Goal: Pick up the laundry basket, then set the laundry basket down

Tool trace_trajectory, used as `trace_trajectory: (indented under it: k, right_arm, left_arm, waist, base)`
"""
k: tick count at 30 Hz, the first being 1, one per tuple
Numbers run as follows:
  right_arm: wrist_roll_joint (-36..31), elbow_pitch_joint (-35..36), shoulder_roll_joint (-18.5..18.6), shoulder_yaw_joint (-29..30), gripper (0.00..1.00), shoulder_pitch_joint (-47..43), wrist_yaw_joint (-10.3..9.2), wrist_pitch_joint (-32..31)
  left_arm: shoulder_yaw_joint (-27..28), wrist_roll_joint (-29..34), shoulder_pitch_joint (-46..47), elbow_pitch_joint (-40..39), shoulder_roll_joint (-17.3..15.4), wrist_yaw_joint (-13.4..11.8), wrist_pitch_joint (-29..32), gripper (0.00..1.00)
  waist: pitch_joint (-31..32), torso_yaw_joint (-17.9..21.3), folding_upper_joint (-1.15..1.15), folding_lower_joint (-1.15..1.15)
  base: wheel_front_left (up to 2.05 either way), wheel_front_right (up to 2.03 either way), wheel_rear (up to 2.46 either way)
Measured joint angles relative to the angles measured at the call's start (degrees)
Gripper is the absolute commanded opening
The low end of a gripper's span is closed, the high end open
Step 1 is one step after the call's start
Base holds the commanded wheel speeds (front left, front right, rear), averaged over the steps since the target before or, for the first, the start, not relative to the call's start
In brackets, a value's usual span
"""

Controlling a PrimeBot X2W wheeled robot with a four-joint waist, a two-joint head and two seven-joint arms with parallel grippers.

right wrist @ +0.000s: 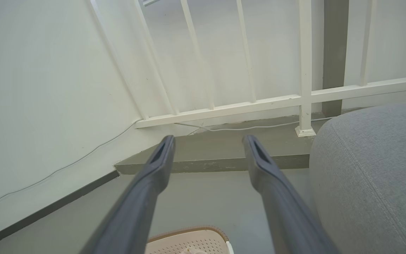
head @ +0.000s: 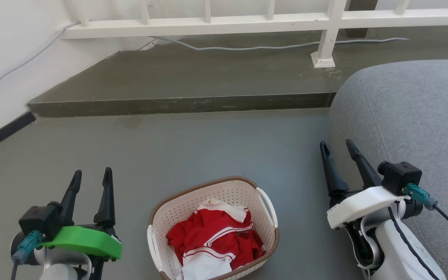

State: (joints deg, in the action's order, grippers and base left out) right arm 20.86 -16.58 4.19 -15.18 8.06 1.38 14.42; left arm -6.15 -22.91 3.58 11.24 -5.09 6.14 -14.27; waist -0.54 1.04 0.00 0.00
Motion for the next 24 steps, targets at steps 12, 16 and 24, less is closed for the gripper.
trace_trajectory:
  k: [12, 16, 24]
  right_arm:
    - [-0.31, -0.68, -0.36, 0.4, 1.0, 0.02, 0.02, 0.01]
    - [-0.45, -0.8, -0.49, 0.4, 1.0, 0.02, 0.03, 0.01]
    - [-0.77, -0.77, -0.64, 0.38, 1.0, 0.2, 0.04, 0.01]
  left_arm:
    - [0.45, 0.2, 0.01, 0.22, 0.4, 0.48, 0.0, 1.0]
    - [0.6, 0.43, 0.01, 0.36, 0.55, 0.66, 0.0, 1.0]
    - [1.15, 0.43, 0.02, 0.37, 0.6, 0.74, 0.0, 1.0]
  waist:
    - [-0.18, -0.03, 0.0, 0.0]
    - [-0.32, -0.04, 0.0, 0.0]
    - [-2.01, 0.18, 0.0, 0.0]
  base:
    - [0.0, 0.0, 0.0]
    - [0.0, 0.0, 0.0]
    - [0.0, 0.0, 0.0]
